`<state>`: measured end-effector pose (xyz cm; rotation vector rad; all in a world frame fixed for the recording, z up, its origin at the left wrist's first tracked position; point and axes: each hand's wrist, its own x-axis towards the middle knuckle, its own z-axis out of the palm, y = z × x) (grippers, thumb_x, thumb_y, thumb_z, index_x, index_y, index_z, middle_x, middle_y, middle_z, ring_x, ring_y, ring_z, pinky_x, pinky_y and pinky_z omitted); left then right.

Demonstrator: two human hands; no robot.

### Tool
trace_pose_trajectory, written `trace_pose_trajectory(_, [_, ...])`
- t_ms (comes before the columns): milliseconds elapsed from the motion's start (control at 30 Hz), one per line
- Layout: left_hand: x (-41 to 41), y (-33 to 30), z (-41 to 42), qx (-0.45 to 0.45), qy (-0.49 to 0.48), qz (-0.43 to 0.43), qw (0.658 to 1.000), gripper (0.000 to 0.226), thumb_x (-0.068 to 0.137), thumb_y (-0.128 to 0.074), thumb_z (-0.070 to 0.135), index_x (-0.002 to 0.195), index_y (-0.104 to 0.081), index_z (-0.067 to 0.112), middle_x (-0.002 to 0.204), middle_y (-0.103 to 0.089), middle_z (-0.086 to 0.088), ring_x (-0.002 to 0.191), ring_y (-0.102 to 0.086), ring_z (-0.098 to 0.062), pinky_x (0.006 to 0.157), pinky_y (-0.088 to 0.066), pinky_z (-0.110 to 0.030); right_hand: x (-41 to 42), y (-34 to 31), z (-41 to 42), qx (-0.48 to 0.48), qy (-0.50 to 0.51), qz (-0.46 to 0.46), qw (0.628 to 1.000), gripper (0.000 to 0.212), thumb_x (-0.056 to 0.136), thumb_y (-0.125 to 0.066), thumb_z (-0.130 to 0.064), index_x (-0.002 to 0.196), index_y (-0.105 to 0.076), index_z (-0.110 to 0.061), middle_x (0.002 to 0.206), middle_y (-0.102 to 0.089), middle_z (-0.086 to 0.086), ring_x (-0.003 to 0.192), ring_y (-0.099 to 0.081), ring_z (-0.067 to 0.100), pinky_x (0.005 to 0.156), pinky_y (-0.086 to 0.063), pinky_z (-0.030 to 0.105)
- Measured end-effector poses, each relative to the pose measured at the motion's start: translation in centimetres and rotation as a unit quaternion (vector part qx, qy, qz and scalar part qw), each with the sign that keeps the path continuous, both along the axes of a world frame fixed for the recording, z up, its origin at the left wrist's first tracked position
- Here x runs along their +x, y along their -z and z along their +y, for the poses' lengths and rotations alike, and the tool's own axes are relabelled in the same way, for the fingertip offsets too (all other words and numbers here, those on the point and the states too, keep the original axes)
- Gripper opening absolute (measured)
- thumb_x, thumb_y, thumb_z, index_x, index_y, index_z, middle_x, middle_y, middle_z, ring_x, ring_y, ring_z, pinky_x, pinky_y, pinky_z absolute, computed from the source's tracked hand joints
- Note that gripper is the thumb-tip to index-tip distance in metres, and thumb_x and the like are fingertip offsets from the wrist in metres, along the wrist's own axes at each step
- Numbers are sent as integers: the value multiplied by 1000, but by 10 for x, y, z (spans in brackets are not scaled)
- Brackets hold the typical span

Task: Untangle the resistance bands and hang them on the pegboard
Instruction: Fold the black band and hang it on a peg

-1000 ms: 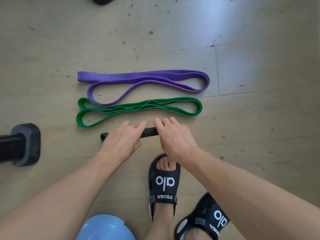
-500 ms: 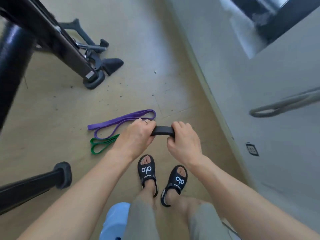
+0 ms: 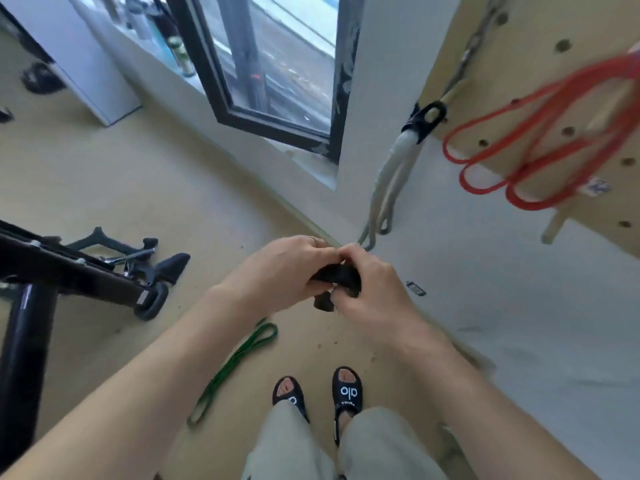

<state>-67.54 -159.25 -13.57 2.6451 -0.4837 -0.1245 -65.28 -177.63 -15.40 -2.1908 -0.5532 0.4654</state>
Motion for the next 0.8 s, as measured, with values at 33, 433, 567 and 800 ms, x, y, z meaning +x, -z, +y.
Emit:
trace_pose_trajectory(33, [6, -12, -9, -5, 23, -5, 1000, 20, 88, -76, 23, 107, -70, 21, 82, -57, 8, 71, -47, -13, 62, -36, -27, 0, -13, -13, 14, 25, 35, 999, 31, 80, -64, -15, 106, -60, -30, 89, -67, -8, 85, -63, 11, 73, -53, 31])
trace_pose_trajectory(433, [64, -103, -148, -98, 213, 44, 971, 16, 90, -75, 32, 103, -66, 28, 90, -59, 11, 86, -56, -11, 71, -45, -20, -23, -114, -164, 204, 258, 104, 939, 17, 78, -65, -16, 94, -68, -13, 81, -61, 9, 77, -57, 24, 72, -43, 28])
trace_pose_trajectory(567, [83, -115, -199, -113, 246, 32, 962, 19, 87, -76, 38, 101, -68, 30, 89, -63, 16, 96, -53, -11, 77, -44, -21, -25, -132, -207, 257, 314, 102, 908, 26, 90, -64, -31, 90, -64, -5, 69, -50, 5, 69, -48, 18, 67, -40, 24])
trace_pose_trajectory(800, [111, -133, -277, -140, 260, 58, 954, 21, 91, -75, 26, 111, -67, 22, 93, -71, 8, 95, -68, -15, 90, -55, -35, -5, -148, -279, 299, 394, 53, 867, 33, 101, -60, -25, 87, -61, 5, 62, -46, 4, 65, -43, 19, 64, -35, 25])
